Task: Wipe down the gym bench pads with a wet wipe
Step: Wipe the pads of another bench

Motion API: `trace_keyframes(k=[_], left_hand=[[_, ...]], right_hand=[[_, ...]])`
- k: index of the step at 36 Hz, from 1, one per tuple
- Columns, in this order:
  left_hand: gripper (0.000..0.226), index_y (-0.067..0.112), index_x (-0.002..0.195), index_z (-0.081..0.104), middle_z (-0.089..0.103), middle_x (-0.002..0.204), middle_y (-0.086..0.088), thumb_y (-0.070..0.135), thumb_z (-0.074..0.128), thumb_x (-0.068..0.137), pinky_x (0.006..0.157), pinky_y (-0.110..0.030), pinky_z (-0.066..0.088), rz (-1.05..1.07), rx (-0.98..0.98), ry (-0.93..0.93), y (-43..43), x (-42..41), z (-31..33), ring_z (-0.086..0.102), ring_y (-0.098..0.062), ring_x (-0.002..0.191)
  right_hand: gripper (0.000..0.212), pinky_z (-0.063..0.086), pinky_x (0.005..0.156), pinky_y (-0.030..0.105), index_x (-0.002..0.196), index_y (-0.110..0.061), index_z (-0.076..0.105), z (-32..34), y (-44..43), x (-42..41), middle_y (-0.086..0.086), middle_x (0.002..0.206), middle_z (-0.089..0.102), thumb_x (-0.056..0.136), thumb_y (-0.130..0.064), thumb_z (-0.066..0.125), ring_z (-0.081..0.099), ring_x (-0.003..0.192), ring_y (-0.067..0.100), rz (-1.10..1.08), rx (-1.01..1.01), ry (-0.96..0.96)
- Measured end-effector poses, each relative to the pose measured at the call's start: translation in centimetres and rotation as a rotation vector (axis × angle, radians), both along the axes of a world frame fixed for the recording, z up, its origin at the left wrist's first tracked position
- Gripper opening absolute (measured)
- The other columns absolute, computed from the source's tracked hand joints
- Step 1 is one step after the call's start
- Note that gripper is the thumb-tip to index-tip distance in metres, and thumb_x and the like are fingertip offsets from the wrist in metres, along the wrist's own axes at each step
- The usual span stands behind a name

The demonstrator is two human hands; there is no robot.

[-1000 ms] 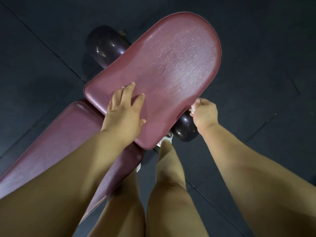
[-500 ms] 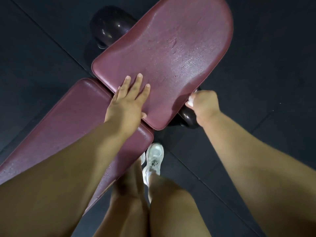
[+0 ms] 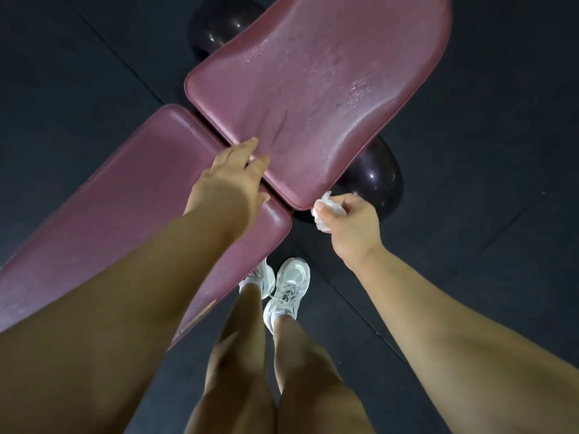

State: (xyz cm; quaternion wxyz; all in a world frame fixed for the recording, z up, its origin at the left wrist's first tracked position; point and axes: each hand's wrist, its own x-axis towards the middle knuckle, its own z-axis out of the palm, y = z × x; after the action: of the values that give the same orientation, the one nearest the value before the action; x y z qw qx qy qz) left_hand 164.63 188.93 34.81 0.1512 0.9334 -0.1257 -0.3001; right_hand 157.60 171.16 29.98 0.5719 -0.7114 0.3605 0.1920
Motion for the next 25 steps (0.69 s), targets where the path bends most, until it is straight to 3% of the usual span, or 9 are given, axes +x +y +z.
trace_keyframes(k=[3,6,8,12,15,19,25], left_hand=[[0.048,0.014,0.133,0.050,0.042,0.141,-0.003,0.021,0.064,0.087,0.103,-0.045,0.040,0.072,-0.010,-0.047,1.2,-2.3,1.0,0.039,-0.027,0.127],[0.049,0.019,0.135,0.048,0.037,0.144,0.002,0.027,0.063,0.089,0.104,-0.044,0.037,0.064,0.089,0.016,2.8,-4.5,1.0,0.032,-0.024,0.131],[0.053,0.021,0.140,0.042,0.029,0.149,0.004,0.030,0.060,0.090,0.105,-0.043,0.035,0.048,0.107,0.036,4.0,-5.7,0.7,0.024,-0.023,0.136],[0.061,0.024,0.148,0.024,0.001,0.157,0.010,0.032,0.052,0.095,0.109,-0.042,0.031,0.002,0.133,0.097,6.4,-7.9,-0.2,0.001,-0.016,0.144],[0.067,0.028,0.150,0.012,-0.011,0.157,0.014,0.035,0.049,0.095,0.111,-0.039,0.029,-0.058,0.132,0.088,7.4,-8.7,-0.7,-0.008,-0.012,0.144],[0.067,0.026,0.149,0.021,0.001,0.158,0.011,0.032,0.056,0.092,0.109,-0.040,0.031,-0.084,0.059,-0.016,8.2,-9.0,-0.9,0.003,-0.015,0.145],[0.062,0.027,0.150,0.017,-0.006,0.158,0.009,0.031,0.049,0.096,0.116,-0.038,0.018,-0.168,0.079,0.062,10.6,-9.0,-1.0,-0.004,-0.017,0.145]], right_hand=[[0.011,0.045,0.061,0.020,0.082,-0.007,0.067,0.6,-0.2,-0.5,-0.004,0.064,0.061,0.085,-0.017,0.063,0.053,0.057,0.005,0.040,-0.057,0.002],[0.024,0.039,0.057,0.019,0.094,0.007,0.063,0.9,-0.8,0.6,-0.001,0.064,0.053,0.090,-0.016,0.056,0.047,0.057,0.008,-0.081,-0.103,0.002],[0.030,0.036,0.057,0.025,0.084,0.010,0.056,0.8,-0.5,1.4,0.007,0.070,0.048,0.092,-0.018,0.051,0.045,0.065,0.016,-0.139,-0.113,0.023],[0.038,0.043,0.064,0.028,0.058,-0.014,0.045,0.1,1.8,1.6,0.002,0.063,0.051,0.095,-0.020,0.043,0.046,0.062,0.016,-0.140,-0.209,0.036],[0.036,0.046,0.070,0.029,0.063,-0.017,0.052,-0.7,3.9,0.0,-0.003,0.062,0.053,0.098,-0.017,0.043,0.052,0.065,0.016,-0.117,-0.226,0.049],[0.030,0.037,0.053,0.018,0.075,-0.012,0.054,-0.9,6.8,-2.8,-0.002,0.065,0.053,0.100,-0.019,0.039,0.047,0.057,0.009,0.048,-0.274,0.032],[0.028,0.033,0.047,0.009,0.082,-0.011,0.054,-0.1,8.4,-3.7,-0.006,0.067,0.052,0.101,-0.020,0.036,0.047,0.059,0.004,0.034,-0.396,0.058]])
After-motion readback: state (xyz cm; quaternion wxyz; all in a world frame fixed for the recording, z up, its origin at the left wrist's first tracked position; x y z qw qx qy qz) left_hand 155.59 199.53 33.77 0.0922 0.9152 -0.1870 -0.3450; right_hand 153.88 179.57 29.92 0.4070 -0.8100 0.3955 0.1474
